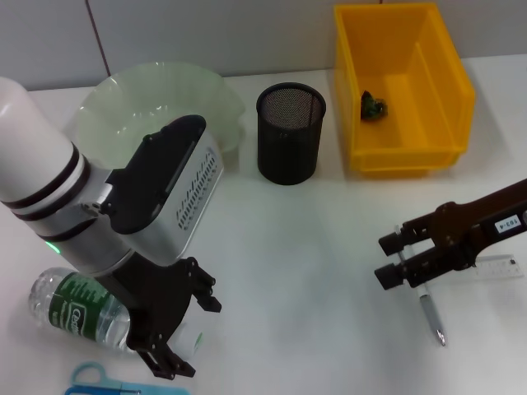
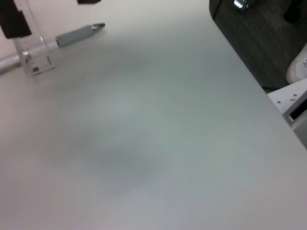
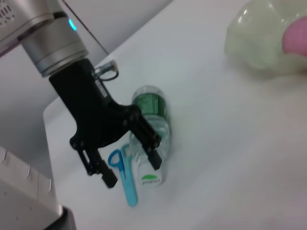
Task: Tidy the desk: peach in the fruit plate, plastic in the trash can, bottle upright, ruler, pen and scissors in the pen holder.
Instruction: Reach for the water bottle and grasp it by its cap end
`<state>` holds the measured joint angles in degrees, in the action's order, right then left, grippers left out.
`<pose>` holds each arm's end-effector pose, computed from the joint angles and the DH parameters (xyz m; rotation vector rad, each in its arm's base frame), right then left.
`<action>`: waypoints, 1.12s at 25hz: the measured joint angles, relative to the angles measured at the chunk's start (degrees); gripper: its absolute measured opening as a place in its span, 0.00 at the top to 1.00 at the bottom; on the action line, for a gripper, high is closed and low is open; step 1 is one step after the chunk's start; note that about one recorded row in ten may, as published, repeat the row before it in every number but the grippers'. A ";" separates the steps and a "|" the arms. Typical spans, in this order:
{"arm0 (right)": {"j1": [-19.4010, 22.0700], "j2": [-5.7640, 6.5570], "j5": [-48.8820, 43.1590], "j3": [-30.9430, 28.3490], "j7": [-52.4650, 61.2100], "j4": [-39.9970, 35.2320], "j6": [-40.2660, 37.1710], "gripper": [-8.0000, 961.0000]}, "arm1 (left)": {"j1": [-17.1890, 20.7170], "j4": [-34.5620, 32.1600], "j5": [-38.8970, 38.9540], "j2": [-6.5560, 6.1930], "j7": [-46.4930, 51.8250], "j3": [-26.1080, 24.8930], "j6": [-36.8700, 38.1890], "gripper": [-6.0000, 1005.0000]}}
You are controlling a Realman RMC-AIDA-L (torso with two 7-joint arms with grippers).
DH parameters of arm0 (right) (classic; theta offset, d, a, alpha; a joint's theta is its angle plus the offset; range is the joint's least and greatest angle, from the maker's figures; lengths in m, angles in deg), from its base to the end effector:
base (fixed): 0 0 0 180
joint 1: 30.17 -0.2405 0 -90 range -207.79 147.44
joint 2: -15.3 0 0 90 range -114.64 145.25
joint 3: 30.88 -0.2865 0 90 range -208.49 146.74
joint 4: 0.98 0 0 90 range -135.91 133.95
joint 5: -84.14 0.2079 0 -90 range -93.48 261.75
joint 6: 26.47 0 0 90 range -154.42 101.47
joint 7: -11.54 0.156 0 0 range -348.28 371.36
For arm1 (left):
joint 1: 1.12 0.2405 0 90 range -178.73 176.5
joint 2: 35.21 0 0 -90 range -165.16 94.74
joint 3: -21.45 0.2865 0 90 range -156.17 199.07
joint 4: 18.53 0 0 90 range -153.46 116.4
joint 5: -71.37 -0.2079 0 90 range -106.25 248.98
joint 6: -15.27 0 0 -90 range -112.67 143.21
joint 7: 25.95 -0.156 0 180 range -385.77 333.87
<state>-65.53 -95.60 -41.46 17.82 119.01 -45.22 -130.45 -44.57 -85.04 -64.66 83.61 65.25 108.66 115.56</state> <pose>0.2706 0.3429 0.0208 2.9027 -1.0018 -0.2392 -0.1704 0.3351 -0.0691 2.7869 -0.4907 -0.5477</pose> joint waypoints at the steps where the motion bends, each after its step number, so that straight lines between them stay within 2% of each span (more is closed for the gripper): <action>1: -0.21 -0.01 -0.40 0.07 0.05 0.21 -0.11 0.17 | 0.00 0.00 0.00 0.00 0.00 0.00 0.00 0.29; 15: -0.87 -0.21 -1.57 0.33 0.08 1.35 -0.14 0.17 | -0.38 2.36 -0.89 -0.01 -0.55 0.56 -2.43 0.30; 28: -0.94 -0.88 -1.32 0.40 -1.64 1.13 0.28 0.17 | -0.37 4.47 -2.32 0.00 -1.20 0.68 -4.42 0.30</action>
<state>-66.47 -96.48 -42.77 18.22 117.37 -44.09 -130.17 -44.93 -80.56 -66.98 83.61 64.05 109.34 111.13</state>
